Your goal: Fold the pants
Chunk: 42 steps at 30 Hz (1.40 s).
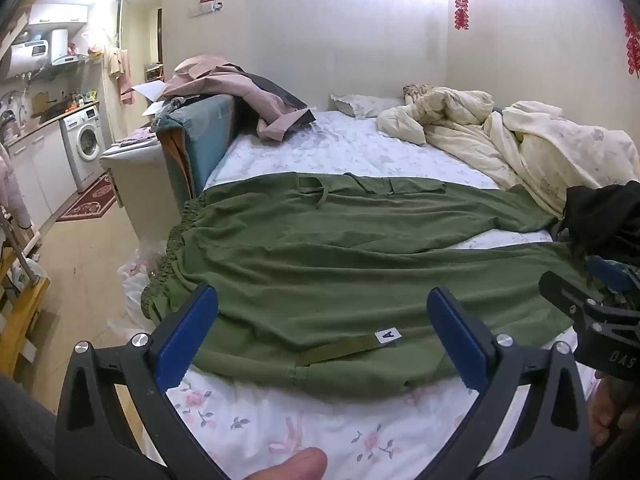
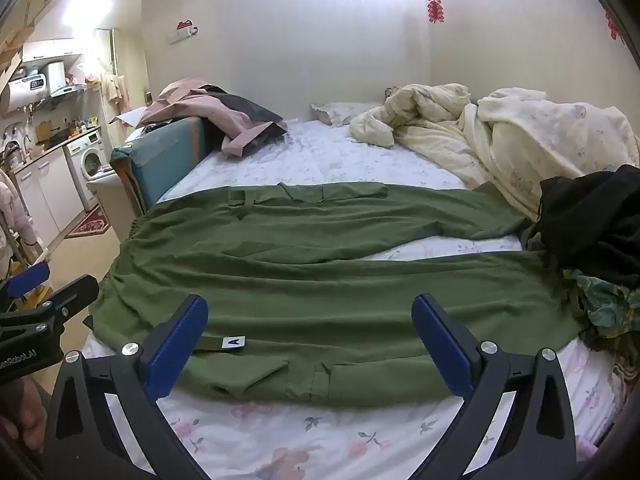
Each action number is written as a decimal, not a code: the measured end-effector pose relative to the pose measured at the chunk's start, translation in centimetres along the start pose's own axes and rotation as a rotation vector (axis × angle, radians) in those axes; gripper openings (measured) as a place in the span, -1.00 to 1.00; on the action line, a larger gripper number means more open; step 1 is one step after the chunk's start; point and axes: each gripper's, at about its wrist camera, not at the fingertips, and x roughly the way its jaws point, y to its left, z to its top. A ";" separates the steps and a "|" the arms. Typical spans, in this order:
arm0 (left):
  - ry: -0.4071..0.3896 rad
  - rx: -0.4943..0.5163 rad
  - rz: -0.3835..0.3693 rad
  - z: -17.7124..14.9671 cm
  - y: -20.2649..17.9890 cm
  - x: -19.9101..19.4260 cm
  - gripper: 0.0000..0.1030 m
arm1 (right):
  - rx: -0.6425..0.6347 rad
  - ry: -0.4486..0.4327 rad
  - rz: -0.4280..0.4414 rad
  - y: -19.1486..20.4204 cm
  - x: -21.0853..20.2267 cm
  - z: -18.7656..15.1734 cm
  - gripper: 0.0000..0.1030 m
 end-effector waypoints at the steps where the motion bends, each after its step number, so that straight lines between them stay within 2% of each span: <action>1: 0.004 0.001 0.001 0.0 0.0 0.0 1.00 | 0.001 -0.002 0.001 -0.1 0.0 0.0 1.00; 42: -0.020 0.014 0.015 -0.1 -0.1 -0.6 1.00 | -0.008 0.009 -0.001 0.3 0.1 -0.3 1.00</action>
